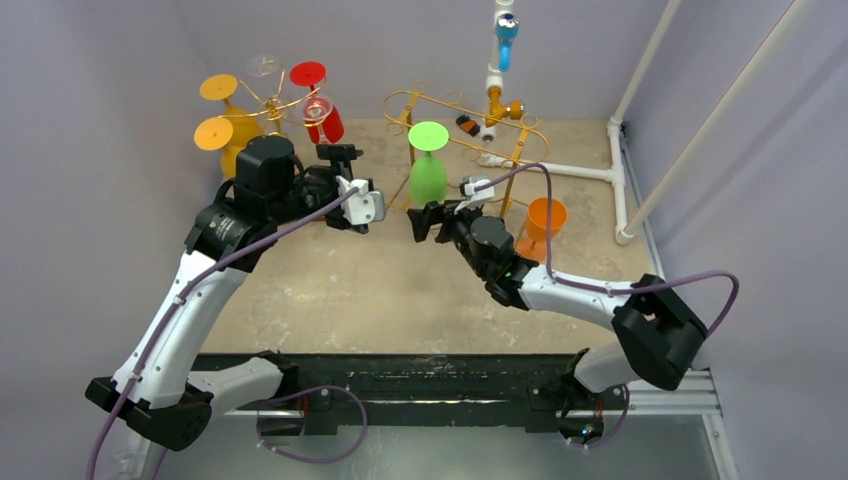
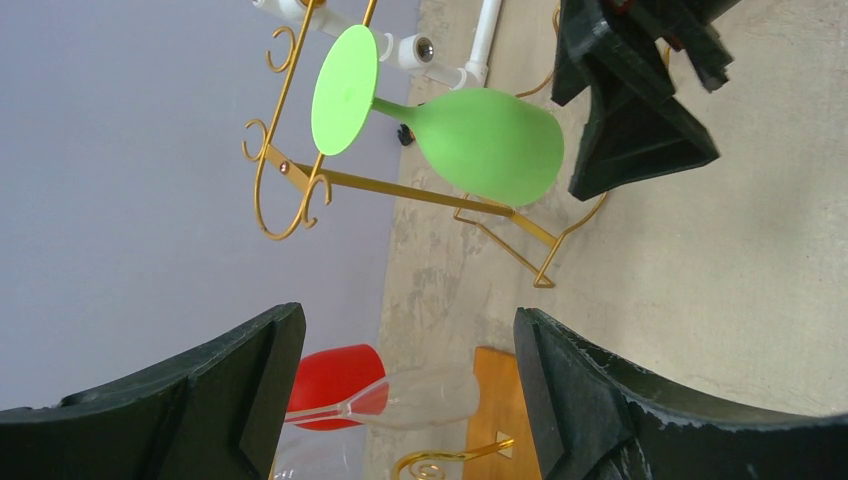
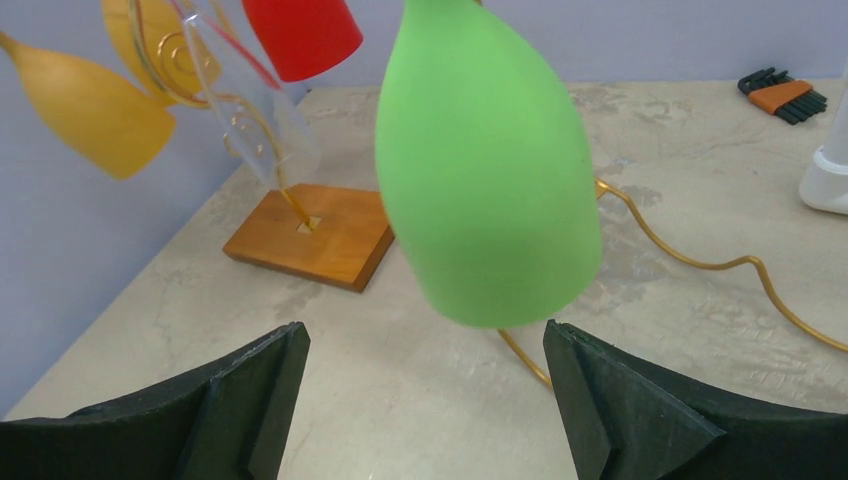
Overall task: Place the wine glass upside down on the wine glass rack
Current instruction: Turn the wine glass upside down at the wine rack.
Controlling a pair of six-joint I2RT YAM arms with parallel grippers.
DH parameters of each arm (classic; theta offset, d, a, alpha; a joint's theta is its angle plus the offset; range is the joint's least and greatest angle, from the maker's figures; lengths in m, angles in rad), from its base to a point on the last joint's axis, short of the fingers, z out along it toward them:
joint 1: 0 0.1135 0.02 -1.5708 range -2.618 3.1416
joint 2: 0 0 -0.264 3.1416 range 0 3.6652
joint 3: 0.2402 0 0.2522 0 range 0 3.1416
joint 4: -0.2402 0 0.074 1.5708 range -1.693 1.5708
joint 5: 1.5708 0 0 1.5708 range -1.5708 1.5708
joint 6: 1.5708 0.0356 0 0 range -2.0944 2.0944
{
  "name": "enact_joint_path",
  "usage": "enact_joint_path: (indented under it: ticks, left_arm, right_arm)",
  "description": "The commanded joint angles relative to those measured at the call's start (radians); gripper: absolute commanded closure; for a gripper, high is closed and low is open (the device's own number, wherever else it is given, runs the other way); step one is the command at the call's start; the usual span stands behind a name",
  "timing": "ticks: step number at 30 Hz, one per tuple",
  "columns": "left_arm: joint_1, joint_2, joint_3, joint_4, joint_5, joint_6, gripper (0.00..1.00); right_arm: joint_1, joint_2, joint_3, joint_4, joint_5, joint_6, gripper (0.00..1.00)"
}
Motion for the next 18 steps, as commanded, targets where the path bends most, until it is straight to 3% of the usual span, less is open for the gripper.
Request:
enact_joint_path:
  ticks: [1, 9, 14, 18]
  left_arm:
    - [0.005, 0.007, 0.051, 0.010, 0.000, -0.023, 0.18]
    - [0.005, 0.029, 0.074, 0.001, -0.013, -0.037, 0.18]
    - [0.005, 0.038, 0.101, -0.021, -0.010, -0.061, 0.18]
    - [0.005, 0.040, 0.123, -0.045, -0.015, -0.080, 0.18]
  right_arm:
    - [0.031, -0.096, -0.051, -0.045, 0.024, 0.017, 0.01]
    - [0.040, -0.334, -0.091, -0.243, 0.066, -0.004, 0.01]
    - [0.028, -0.526, -0.080, -0.520, 0.178, 0.024, 0.01]
    - [-0.052, -0.579, -0.002, -0.828, 0.255, 0.115, 0.01]
